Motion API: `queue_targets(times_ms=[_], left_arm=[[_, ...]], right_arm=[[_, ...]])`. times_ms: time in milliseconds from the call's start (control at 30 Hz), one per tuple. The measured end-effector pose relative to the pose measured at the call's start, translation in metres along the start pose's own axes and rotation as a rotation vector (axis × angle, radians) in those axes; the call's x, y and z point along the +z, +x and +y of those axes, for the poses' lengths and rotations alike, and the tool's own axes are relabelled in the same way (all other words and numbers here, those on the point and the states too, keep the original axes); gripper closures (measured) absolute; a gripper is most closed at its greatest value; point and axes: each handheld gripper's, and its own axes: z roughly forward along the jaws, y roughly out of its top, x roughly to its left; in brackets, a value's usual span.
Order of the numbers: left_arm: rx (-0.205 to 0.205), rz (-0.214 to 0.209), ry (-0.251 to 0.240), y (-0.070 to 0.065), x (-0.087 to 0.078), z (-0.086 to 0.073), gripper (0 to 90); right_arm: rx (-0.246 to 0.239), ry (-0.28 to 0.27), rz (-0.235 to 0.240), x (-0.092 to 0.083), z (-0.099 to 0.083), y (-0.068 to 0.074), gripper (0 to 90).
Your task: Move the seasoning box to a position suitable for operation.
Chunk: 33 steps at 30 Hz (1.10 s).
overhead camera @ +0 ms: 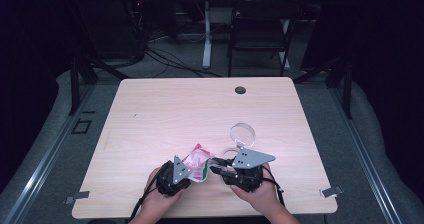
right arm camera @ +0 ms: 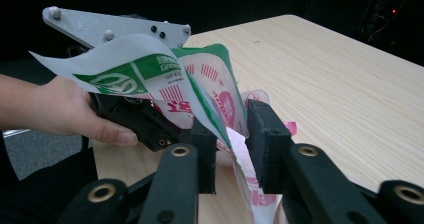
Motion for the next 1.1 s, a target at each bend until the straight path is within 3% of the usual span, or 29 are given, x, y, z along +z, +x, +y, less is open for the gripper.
queue_targets(times_ms=[167, 500, 633, 933, 1100], left_arm=[[0.001, 0.020, -0.004, 0.002, -0.002, 0.000, 56.3], [0.026, 0.028, 0.001, 0.002, -0.002, 0.001, 56.6], [0.034, 0.023, 0.009, 0.001, -0.001, 0.001, 56.7], [0.047, 0.006, 0.021, -0.001, 0.000, 0.001, 56.7], [0.059, 0.016, 0.022, -0.002, 0.001, 0.001, 56.7]], right_arm=[[-0.012, 0.006, -0.001, -0.001, 0.001, -0.001, 67.8], [-0.072, 0.000, -0.032, -0.003, 0.007, -0.001, 58.3], [-0.086, 0.003, -0.022, -0.002, 0.008, 0.000, 55.7], [-0.191, 0.030, -0.035, -0.002, 0.010, 0.003, 52.7], [-0.263, 0.062, -0.030, -0.002, 0.011, 0.007, 57.5]])
